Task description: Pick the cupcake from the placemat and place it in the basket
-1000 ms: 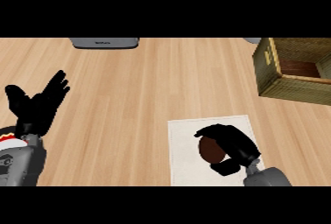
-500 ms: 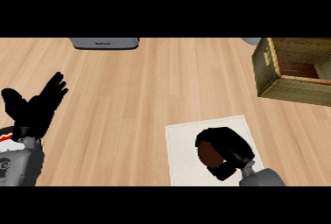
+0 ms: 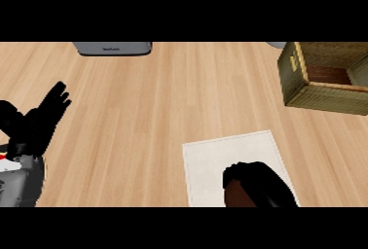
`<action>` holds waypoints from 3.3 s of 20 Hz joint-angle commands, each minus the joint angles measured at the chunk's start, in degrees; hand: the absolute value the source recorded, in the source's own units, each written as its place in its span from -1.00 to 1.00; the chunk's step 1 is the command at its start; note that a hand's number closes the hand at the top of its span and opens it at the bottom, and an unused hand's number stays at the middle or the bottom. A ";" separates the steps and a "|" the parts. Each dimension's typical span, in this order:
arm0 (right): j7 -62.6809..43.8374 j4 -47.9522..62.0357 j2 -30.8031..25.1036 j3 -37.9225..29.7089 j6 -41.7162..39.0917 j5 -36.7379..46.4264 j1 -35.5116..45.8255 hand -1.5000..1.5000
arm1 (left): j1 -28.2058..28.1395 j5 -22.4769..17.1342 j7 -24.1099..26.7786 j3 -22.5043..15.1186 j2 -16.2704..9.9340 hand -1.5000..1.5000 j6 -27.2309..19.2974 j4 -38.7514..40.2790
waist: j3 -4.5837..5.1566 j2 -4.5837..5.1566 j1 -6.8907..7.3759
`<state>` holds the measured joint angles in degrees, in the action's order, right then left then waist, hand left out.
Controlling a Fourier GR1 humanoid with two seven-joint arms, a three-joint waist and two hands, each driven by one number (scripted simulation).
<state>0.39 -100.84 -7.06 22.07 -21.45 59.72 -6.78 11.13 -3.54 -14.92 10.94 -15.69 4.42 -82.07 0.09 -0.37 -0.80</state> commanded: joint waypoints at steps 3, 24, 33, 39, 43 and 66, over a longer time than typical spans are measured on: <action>-4.40 -17.21 4.44 2.30 -2.77 -7.41 -13.69 1.00 | -1.40 0.47 2.28 0.40 0.64 0.00 -0.49 0.73 | -0.06 0.08 -0.59; -40.32 -44.23 7.06 -5.22 -0.84 -19.98 13.61 1.00 | 0.47 0.50 1.63 0.11 0.14 0.00 0.74 2.15 | 0.07 0.38 0.92; -54.84 -30.62 6.58 -25.04 -4.87 -24.41 46.52 1.00 | 0.92 2.10 -0.30 -2.89 3.22 0.00 -1.44 -1.23 | -0.02 0.18 1.12; -49.41 -15.30 -7.06 -38.41 -6.81 -27.83 56.20 1.00 | -1.34 0.38 2.13 -0.33 1.38 0.00 0.84 0.56 | -0.06 0.39 1.14; -45.54 -7.14 -11.37 -39.92 -3.76 -25.62 58.10 1.00 | 1.94 -0.28 -0.16 0.94 -0.63 0.00 1.58 1.61 | -0.07 0.41 1.14; -14.83 31.69 -21.28 -51.44 19.61 -26.16 50.83 -1.00 | 2.27 1.55 1.31 -0.38 1.52 0.00 0.65 2.63 | -0.10 0.52 1.30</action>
<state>-13.64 -73.99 -27.99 -26.95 -5.50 33.95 43.10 13.37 -2.12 -13.69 10.78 -14.21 4.85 -79.50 -0.02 0.22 0.56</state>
